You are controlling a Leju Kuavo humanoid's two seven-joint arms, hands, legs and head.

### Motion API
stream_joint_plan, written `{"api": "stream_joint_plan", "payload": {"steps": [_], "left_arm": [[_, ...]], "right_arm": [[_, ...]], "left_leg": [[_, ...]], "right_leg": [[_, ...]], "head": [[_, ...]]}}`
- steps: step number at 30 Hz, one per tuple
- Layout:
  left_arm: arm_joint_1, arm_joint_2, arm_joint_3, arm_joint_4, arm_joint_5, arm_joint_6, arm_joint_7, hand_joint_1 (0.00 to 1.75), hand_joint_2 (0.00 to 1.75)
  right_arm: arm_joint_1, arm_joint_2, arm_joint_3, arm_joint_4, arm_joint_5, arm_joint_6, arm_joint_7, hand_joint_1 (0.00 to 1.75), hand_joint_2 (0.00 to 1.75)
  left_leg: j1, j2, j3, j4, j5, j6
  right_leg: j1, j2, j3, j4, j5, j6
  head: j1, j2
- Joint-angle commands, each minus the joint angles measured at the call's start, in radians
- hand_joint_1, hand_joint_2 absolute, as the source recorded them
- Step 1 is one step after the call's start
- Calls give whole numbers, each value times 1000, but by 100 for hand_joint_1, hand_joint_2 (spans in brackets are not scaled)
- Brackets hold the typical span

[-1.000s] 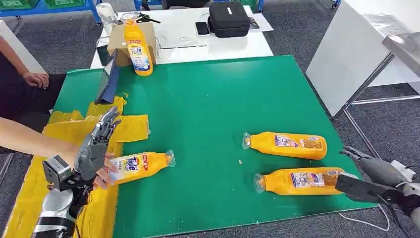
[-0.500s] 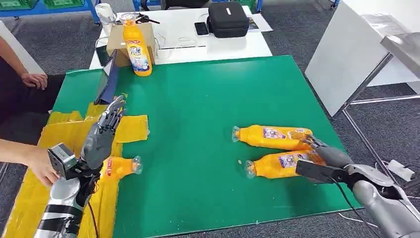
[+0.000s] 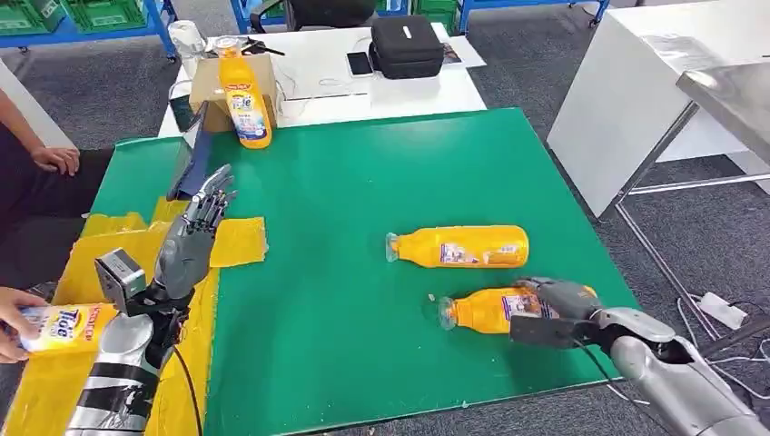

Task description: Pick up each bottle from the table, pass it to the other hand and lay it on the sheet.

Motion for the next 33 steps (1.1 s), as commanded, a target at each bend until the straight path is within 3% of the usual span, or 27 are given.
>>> {"api": "stream_joint_plan", "payload": {"steps": [1, 2, 3, 5, 7, 10, 12, 15, 16, 17, 19, 20, 21, 23, 24, 25, 26, 27, 28, 31, 32, 33], "left_arm": [[-78, -24, -48, 107, 13, 1, 8, 0, 0], [-84, -24, -53, 111, 18, 3, 10, 0, 0], [-87, -26, -56, 110, 21, 7, 12, 0, 0], [-89, -29, -58, 107, 27, 12, 19, 0, 0], [-94, -32, -60, 109, 30, 14, 22, 0, 0], [-87, -36, -55, 100, 30, 19, 29, 0, 0], [-61, -30, -43, 77, 31, 20, 32, 0, 0], [-44, -25, -35, 65, 32, 19, 31, 0, 0], [-44, -26, -34, 62, 32, 19, 31, 0, 0], [-40, -27, -31, 59, 31, 16, 38, 0, 0], [33, -12, 1, 0, 36, 23, 40, 0, 0], [92, -7, 28, -52, 42, 18, 28, 0, 0], [121, -10, 46, -77, 46, 4, 22, 0, 0], [158, -32, 65, -121, 50, -27, 18, 0, 0], [163, -45, 62, -133, 52, -35, 19, 0, 0], [164, -56, 53, -145, 55, -42, 20, 0, 0], [161, -63, 45, -149, 54, -42, 29, 0, 0], [161, -63, 45, -149, 54, -42, 29, 0, 0], [156, -67, 41, -149, 52, -38, 35, 0, 0], [155, -90, 22, -164, 78, -46, 37, 0, 0], [152, -101, 0, -175, 82, -45, 63, 0, 175], [149, -110, -16, -182, 89, -39, 70, 0, 175]], "right_arm": [[172, 0, 141, 74, 27, 22, 36, 175, 175], [190, 8, 145, 89, 47, 4, 39, 175, 175], [207, 21, 152, 105, 83, -25, 51, 175, 175], [234, 68, 151, 160, 149, -63, 64, 175, 175], [247, 99, 150, 201, 176, -86, 68, 175, 175], [247, 175, 122, 276, 203, -147, 99, 175, 175], [227, 224, 71, 291, 195, -215, 101, 175, 175], [202, 234, 65, 290, 199, -198, 101, 175, 175], [201, 233, 63, 289, 198, -194, 100, 175, 175], [211, 240, 27, 276, 184, -213, 78, 175, 175], [215, 302, -140, 143, 28, -324, -104, 175, 175], [231, 361, -237, 3, -78, -311, -170, 175, 175], [246, 402, -291, -106, -143, -277, -175, 175, 175], [261, 482, -371, -287, -278, -226, -176, 175, 175], [264, 514, -392, -339, -337, -215, -195, 175, 175], [262, 532, -396, -375, -359, -211, -189, 175, 175], [260, 536, -391, -389, -361, -210, -173, 175, 175], [260, 536, -391, -389, -361, -210, -173, 175, 175], [267, 530, -390, -387, -360, -209, -177, 175, 175], [250, 578, -395, -395, -393, -225, -232, 175, 175], [236, 605, -381, -404, -404, -231, -231, 175, 175], [222, 618, -365, -406, -404, -237, -225, 175, 175]], "left_leg": [[2, -17, -15, -2, 9, 0], [4, -16, -7, 0, 7, 1], [4, -21, -9, -2, 10, 1], [5, -18, 4, -1, 4, 0], [6, -21, 3, -3, 4, -1], [11, -18, 18, 1, -6, -3], [13, -21, 15, -1, -5, -4], [22, -8, 24, 3, -15, -7], [21, -8, 15, 4, -13, -6], [26, -2, 22, 5, -17, -7], [23, -2, 9, 2, -10, -6], [26, 6, 18, 3, -15, -7], [26, 13, 20, 2, -16, -7], [22, 17, 11, -7, -10, -7], [24, 18, 19, -2, -14, -5], [23, 17, 16, -3, -13, -7], [27, 16, 23, 1, -17, -8], [24, 12, 15, -1, -14, -8], [23, 9, 18, 0, -15, -9], [18, -14, 2, -2, -3, -8], [20, -16, -5, -1, -1, -8], [18, -19, -9, -1, 0, -8]], "right_leg": [[2, -19, -7, -5, 5, -3], [5, -17, -9, -4, 2, -2], [6, -21, -11, -7, 3, -4], [6, -17, 1, -5, -2, -2], [8, -22, 2, -7, -3, -3], [13, -17, 16, -5, -11, -4], [15, -21, 15, -8, -9, -5], [22, -9, 24, -10, -14, -11], [22, -10, 17, -10, -11, -11], [26, -4, 23, -12, -13, -11], [22, -9, 10, -14, -8, -11], [25, -2, 17, -16, -11, -12], [25, 4, 18, -16, -11, -12], [22, 7, 21, -21, -6, -13], [22, 9, 28, -16, -7, -11], [21, 7, 24, -15, -7, -11], [25, 7, 31, -13, -4, -10], [22, 3, 21, -11, -3, -11], [21, 1, 24, -9, -7, -10], [18, -21, 12, -8, -8, -9], [19, -23, 7, -7, -7, -9], [17, -26, 4, -6, -7, -9]], "head": [[1, 0], [0, 0], [0, 0], [0, 0], [0, 0], [0, 0], [1, 0], [2, 0], [1, 0], [1, 0], [1, 0], [1, 0], [2, 0], [1, 0], [1, 0], [1, 0], [1, 0], [-1, 0], [0, 0], [-1, 0], [0, 0], [0, 0]]}}
